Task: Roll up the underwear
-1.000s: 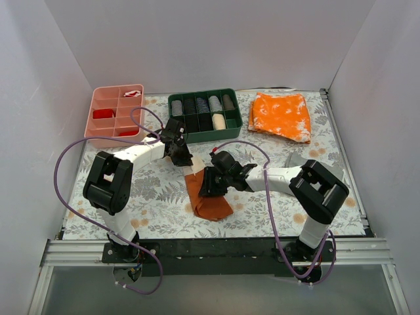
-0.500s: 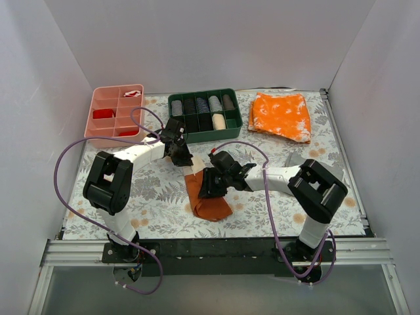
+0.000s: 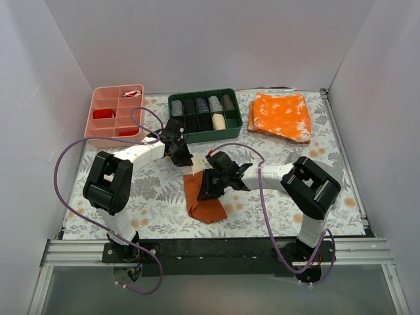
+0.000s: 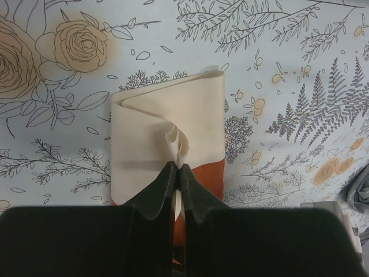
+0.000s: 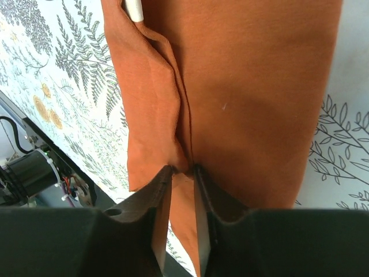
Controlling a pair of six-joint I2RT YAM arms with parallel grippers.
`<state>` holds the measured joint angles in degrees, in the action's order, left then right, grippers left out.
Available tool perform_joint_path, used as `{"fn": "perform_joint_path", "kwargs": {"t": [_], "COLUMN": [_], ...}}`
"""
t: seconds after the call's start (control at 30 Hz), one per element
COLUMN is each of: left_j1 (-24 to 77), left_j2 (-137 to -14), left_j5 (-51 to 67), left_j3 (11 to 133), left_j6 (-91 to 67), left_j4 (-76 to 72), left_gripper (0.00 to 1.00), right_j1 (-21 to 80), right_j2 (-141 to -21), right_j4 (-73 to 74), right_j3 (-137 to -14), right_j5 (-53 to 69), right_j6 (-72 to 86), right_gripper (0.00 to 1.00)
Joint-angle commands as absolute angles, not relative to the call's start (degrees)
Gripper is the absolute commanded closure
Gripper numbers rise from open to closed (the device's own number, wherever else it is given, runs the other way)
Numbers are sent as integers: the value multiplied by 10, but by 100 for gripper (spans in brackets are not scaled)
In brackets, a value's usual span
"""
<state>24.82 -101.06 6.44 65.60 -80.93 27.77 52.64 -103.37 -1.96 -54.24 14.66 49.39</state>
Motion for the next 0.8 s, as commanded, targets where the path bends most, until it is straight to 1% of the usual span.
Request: {"fn": "perform_joint_path", "kwargs": {"t": [0.0,0.13,0.17,0.27,0.33,0.37,0.53,0.67,0.77], "left_j1": [249,249,249,249,249,249,249,249,249], "left_j2": [-1006,-1006,-1006,-1005,-1005,-1004,-1004,-1005,-1006], "left_j5": [62,63,63,64,64,63,64,67,66], "left_j3": [655,656,656,656,655,655,656,658,657], "left_j6": [-805,-805,-806,-806,-806,-807,-807,-805,-807], "left_j4": [269,269,268,269,269,269,268,267,266], "left_gripper": [100,100,100,100,100,100,100,100,100], "right_j1": [529,529,529,529,529,529,529,529,529], "right_j2": [-1042,-1042,-1042,-1041,-1039,-1038,-1039,-1047,-1046], "right_j4": [-37,-43,-45,-49,-53,-54,-55,-54,-61], "right_j3": [-548,-549,-549,-548,-550,-550,-555,-558,-557], "right_j5": [156,161,163,168,170,170,170,172,176], "right_j6": [497,497,497,497,497,499,501,502,506], "right_gripper": [74,80,82,82,80,74,64,63,65]}}
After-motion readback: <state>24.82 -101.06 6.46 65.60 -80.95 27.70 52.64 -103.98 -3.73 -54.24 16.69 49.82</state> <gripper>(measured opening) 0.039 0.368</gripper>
